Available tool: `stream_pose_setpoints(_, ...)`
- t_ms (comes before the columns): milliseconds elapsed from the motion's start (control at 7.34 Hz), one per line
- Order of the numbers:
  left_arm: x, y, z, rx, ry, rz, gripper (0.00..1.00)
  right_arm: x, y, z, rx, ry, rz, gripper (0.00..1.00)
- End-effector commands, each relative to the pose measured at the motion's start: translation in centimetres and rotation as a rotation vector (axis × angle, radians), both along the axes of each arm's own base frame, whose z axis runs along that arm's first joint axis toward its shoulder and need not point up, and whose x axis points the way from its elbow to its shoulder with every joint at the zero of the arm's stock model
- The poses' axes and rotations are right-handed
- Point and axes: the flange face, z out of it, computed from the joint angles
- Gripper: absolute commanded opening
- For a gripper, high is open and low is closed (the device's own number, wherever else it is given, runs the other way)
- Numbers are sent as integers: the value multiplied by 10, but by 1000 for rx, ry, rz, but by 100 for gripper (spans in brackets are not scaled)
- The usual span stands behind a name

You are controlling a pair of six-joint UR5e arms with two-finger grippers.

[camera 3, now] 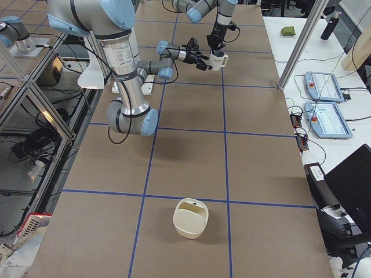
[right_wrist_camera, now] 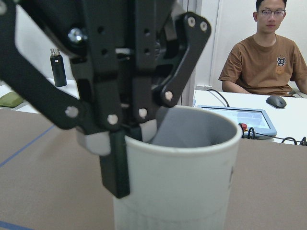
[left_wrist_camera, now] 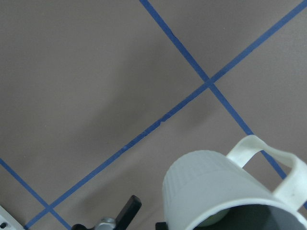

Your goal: Left arm hands cup to right arm to dump lemon

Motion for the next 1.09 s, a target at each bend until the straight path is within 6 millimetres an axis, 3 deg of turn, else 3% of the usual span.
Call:
stream_pose_setpoints(0, -6, 10, 2, 3, 12, 8, 0, 0, 0, 0, 1, 1, 0, 98)
stream_pose_setpoints(953, 1, 20, -1, 3, 22, 30, 0, -3, -1, 5, 11, -34, 13, 98)
